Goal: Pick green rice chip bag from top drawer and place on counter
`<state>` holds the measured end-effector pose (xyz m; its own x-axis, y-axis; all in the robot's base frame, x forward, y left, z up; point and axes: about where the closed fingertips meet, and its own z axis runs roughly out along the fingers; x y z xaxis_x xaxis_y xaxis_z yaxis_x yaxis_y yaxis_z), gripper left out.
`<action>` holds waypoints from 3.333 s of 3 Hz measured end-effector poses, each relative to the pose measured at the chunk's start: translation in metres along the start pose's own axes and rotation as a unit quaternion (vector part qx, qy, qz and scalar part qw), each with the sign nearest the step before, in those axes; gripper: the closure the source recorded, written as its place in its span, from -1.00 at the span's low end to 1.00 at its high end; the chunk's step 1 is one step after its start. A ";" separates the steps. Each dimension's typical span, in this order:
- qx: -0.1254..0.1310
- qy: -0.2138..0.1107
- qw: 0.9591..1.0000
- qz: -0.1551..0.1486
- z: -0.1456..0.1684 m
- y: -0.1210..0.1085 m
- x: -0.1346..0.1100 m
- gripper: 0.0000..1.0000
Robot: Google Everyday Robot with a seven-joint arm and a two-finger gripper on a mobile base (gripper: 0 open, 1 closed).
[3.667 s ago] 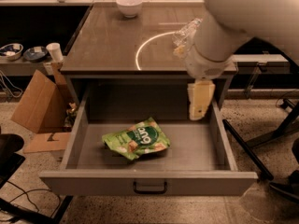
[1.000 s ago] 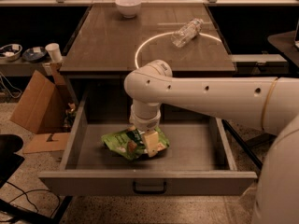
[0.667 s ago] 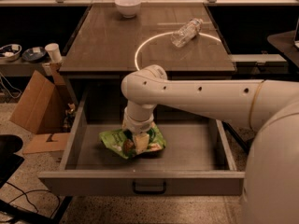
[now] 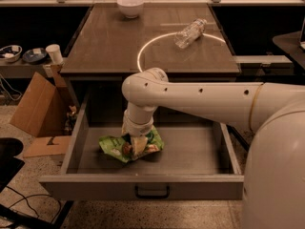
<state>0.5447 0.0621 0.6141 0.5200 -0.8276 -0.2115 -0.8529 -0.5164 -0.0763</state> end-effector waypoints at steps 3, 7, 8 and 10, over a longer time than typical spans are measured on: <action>0.050 0.138 0.988 -0.057 -0.123 -0.015 -0.090 1.00; 0.127 0.313 0.915 -0.220 -0.364 -0.190 -0.160 1.00; 0.174 0.305 0.915 -0.200 -0.420 -0.205 -0.132 1.00; 0.284 0.199 0.926 -0.151 -0.466 -0.206 -0.045 1.00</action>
Offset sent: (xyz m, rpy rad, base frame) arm -0.0453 0.0549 0.1398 -0.2037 -0.3090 0.0831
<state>0.7185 0.1030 1.0933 0.6186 -0.7377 0.2703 -0.4934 -0.6325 -0.5972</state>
